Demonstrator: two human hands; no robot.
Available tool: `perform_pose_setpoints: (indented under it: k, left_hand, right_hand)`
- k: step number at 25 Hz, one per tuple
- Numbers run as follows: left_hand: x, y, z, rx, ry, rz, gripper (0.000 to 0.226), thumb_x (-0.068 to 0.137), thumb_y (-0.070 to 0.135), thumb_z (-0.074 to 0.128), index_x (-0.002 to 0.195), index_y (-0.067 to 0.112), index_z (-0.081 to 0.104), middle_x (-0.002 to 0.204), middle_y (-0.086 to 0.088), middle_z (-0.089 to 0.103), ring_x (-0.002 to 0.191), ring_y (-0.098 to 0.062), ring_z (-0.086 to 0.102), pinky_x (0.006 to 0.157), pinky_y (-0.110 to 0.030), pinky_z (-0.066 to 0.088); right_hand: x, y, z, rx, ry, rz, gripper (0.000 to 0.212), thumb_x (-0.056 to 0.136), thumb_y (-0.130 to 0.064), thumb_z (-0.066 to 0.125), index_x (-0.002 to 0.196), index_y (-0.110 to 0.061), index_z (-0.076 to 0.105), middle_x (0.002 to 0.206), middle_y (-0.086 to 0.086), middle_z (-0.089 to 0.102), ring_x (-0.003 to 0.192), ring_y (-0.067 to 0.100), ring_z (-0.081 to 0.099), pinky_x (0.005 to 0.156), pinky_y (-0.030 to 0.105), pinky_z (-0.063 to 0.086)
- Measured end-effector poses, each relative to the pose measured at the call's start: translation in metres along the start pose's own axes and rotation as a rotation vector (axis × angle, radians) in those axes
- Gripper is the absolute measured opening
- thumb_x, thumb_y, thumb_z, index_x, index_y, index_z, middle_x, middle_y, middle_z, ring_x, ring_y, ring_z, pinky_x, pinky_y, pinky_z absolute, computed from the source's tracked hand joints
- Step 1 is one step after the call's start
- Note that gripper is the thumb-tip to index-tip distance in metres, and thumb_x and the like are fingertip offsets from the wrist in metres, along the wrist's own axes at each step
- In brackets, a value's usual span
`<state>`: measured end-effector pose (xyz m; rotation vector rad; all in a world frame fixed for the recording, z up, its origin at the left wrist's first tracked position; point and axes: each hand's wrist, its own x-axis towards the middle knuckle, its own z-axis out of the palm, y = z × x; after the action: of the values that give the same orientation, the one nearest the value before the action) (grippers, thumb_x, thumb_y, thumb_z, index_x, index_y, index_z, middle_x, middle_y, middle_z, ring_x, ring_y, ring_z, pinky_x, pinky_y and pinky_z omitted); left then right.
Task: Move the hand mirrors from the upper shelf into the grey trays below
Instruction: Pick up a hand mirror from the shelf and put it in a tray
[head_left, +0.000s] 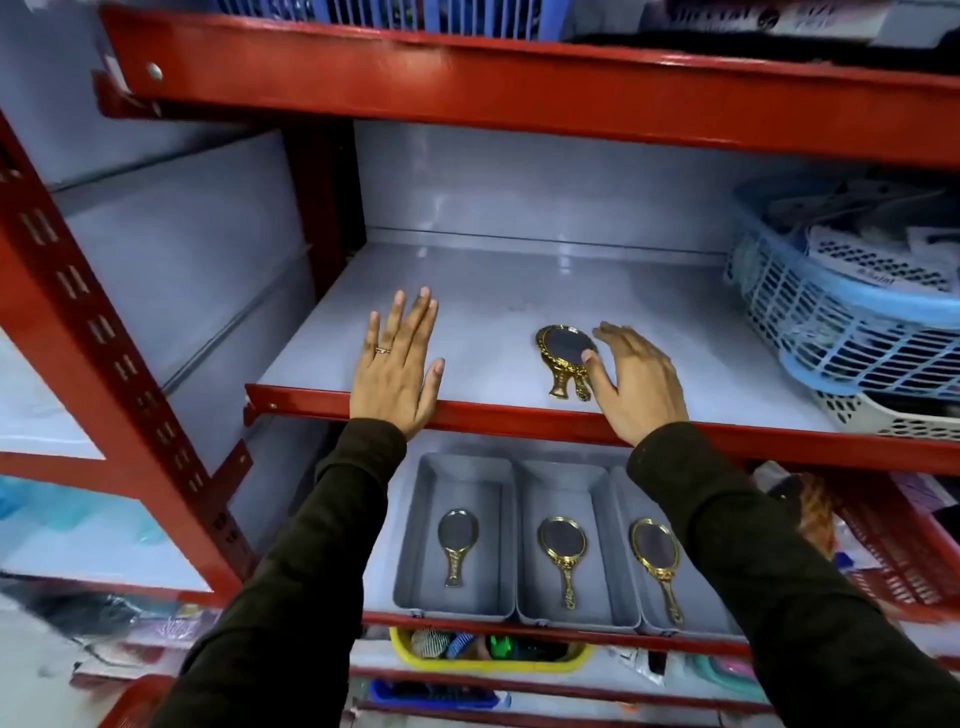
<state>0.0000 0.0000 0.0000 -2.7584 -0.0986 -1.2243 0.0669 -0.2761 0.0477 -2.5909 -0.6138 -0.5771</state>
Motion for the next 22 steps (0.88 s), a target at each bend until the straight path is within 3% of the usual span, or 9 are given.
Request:
perform_pose_setpoints:
  k: [3, 7, 11, 16, 22]
  left_hand:
    - [0.003, -0.004, 0.005, 0.009, 0.051, -0.038, 0.065, 0.097, 0.038, 0.020, 0.156, 0.014, 0.008, 0.164, -0.004, 0.011, 0.152, -0.020, -0.002, 0.124, -0.040, -0.003]
    - [-0.001, -0.005, 0.015, 0.001, 0.113, -0.062, 0.067, 0.096, 0.040, 0.016, 0.157, 0.014, 0.005, 0.164, -0.001, 0.004, 0.153, -0.021, -0.001, 0.124, -0.041, -0.002]
    - [-0.001, -0.007, 0.017, -0.004, 0.118, -0.082, 0.068, 0.095, 0.040, 0.016, 0.157, 0.013, 0.007, 0.164, -0.002, 0.007, 0.153, -0.022, 0.002, 0.124, -0.042, -0.002]
    - [-0.001, -0.006, 0.015, -0.027, 0.108, -0.086, 0.068, 0.095, 0.040, 0.018, 0.157, 0.013, 0.009, 0.164, -0.003, 0.010, 0.153, -0.024, 0.006, 0.124, -0.043, 0.001]
    - [0.000, -0.005, 0.012, -0.021, 0.084, -0.093, 0.068, 0.095, 0.039, 0.020, 0.157, 0.013, 0.011, 0.164, -0.003, 0.012, 0.153, -0.024, 0.008, 0.124, -0.043, 0.002]
  right_hand:
    - [0.010, 0.005, 0.008, -0.003, -0.035, 0.102, 0.036, 0.095, -0.035, 0.049, 0.121, -0.016, 0.065, 0.121, 0.010, 0.070, 0.111, 0.030, 0.063, 0.099, 0.041, 0.049]
    - [0.021, 0.007, 0.011, 0.060, -0.199, 0.305, 0.026, 0.086, -0.036, 0.062, 0.104, -0.020, 0.073, 0.102, 0.004, 0.076, 0.095, 0.027, 0.068, 0.090, 0.039, 0.055]
    - [0.034, 0.008, 0.011, 0.123, -0.214, 0.449, 0.028, 0.073, -0.037, 0.078, 0.088, -0.014, 0.074, 0.093, 0.008, 0.074, 0.081, 0.025, 0.065, 0.076, 0.032, 0.056]
    - [0.046, 0.012, 0.008, 0.111, -0.336, 0.551, 0.035, 0.071, -0.030, 0.084, 0.092, -0.005, 0.074, 0.088, 0.012, 0.073, 0.078, 0.027, 0.068, 0.078, 0.035, 0.059]
    - [0.049, 0.010, 0.000, 0.165, -0.306, 0.544, 0.033, 0.075, -0.025, 0.082, 0.097, -0.003, 0.074, 0.095, 0.014, 0.073, 0.086, 0.029, 0.069, 0.086, 0.041, 0.059]
